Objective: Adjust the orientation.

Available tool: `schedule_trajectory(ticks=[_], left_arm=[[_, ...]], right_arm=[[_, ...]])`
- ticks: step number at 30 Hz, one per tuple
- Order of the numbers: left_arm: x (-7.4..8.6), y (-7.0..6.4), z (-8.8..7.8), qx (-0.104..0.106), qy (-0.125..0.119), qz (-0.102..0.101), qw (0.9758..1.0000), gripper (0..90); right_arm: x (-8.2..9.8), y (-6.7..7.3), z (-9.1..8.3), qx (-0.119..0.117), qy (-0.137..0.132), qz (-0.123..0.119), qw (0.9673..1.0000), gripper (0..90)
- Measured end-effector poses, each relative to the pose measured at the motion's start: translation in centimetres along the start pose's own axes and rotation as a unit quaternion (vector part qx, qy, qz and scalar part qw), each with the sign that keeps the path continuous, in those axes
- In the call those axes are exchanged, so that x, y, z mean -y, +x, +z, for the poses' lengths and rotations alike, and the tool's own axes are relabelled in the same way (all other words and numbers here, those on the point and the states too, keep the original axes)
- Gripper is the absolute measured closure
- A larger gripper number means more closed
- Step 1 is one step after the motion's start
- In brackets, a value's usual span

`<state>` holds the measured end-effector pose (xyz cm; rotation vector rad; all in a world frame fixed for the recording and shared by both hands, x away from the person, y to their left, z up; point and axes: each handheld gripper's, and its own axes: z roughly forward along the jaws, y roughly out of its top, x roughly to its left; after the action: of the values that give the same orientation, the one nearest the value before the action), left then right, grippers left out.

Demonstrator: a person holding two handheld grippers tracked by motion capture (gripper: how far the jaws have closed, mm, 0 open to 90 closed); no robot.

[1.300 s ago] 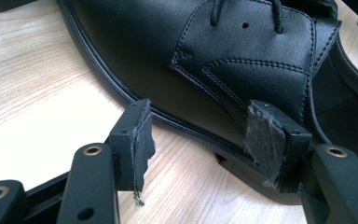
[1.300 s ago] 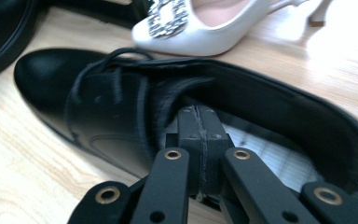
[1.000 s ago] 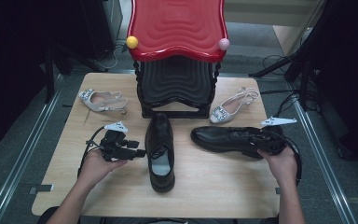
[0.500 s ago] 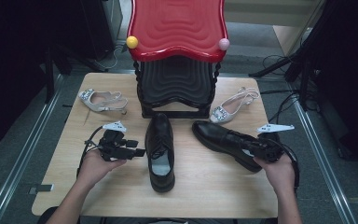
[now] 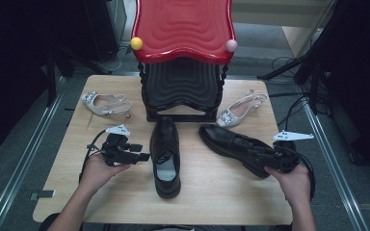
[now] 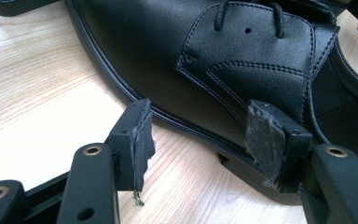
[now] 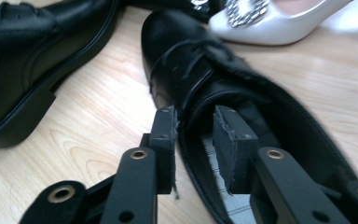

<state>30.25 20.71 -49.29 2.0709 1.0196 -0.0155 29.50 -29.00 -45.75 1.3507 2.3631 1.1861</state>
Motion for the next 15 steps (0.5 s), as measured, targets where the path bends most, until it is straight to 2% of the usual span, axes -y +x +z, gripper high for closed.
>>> schedule_trajectory(ticks=[4,9,11,15], left_arm=[[0.0,0.0,0.1,-0.001,0.0,-0.001,1.0,41.9],[0.0,-0.1,0.1,-0.001,0.002,0.0,1.0,41.9],[0.1,-0.2,0.1,0.0,0.002,0.0,1.0,41.9],[0.2,-0.2,0.1,0.0,0.003,0.001,1.0,41.9]], right_arm=[[0.1,0.4,1.3,-0.004,0.021,-0.005,0.9998,69.4],[-0.2,0.9,3.0,-0.004,0.036,-0.007,0.9993,73.3],[-0.3,1.1,3.2,0.002,0.038,-0.006,0.9992,74.1],[-0.3,0.9,3.1,-0.012,0.038,0.002,0.9992,79.7]])
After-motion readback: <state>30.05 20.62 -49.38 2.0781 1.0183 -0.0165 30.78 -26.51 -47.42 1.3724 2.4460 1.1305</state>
